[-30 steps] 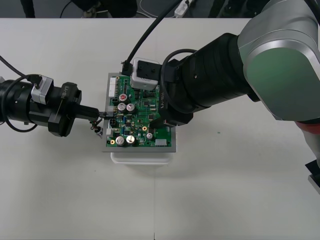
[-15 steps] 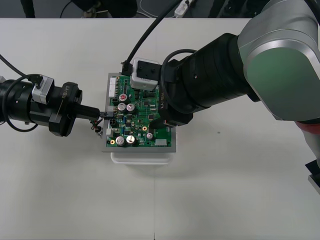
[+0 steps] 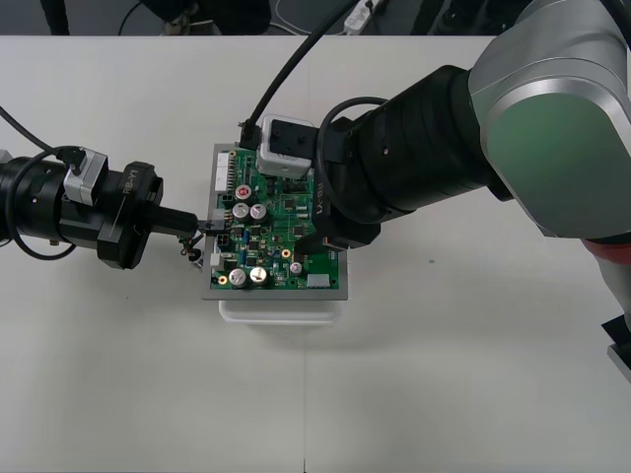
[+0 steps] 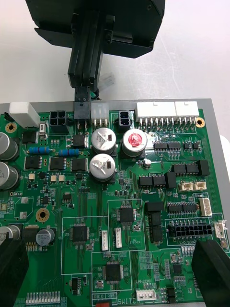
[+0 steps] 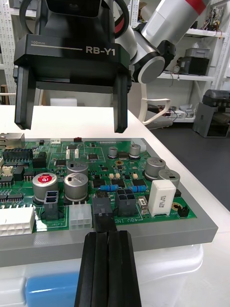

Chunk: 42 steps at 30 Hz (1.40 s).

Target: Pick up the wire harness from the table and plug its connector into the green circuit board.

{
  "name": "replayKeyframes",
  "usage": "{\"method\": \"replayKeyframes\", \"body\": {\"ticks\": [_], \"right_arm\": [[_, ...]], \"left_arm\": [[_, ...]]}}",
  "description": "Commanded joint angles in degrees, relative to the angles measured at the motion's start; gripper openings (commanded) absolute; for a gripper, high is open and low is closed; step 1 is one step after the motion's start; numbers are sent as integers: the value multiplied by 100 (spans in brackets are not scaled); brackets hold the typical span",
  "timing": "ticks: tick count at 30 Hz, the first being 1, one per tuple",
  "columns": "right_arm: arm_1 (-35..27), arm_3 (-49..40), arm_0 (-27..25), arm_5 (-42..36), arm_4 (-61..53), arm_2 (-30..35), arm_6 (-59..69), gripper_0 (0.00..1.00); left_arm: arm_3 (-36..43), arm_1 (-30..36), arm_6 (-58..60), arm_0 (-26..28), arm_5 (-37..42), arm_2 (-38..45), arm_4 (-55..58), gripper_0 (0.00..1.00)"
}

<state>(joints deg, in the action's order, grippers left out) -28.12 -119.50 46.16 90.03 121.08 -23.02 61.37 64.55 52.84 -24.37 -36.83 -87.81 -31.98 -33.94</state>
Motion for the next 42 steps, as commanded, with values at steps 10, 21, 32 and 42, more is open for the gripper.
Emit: {"method": "replayKeyframes", "body": {"ticks": [10, 21, 32, 42], "right_arm": [[61, -39, 227, -3, -67, 140, 24, 100], [44, -39, 227, -3, -102, 140, 6, 100], [26, -39, 227, -3, -129, 167, -12, 100], [-18, -39, 227, -3, -173, 184, -55, 100]], "left_arm": [[66, -151, -130, -298, -219, -45, -34, 0], [14, -63, -103, -289, -219, -45, -34, 73], [-65, 297, -68, -289, -219, -45, -7, 100], [-65, 420, -59, -289, -219, -45, -7, 100]]}}
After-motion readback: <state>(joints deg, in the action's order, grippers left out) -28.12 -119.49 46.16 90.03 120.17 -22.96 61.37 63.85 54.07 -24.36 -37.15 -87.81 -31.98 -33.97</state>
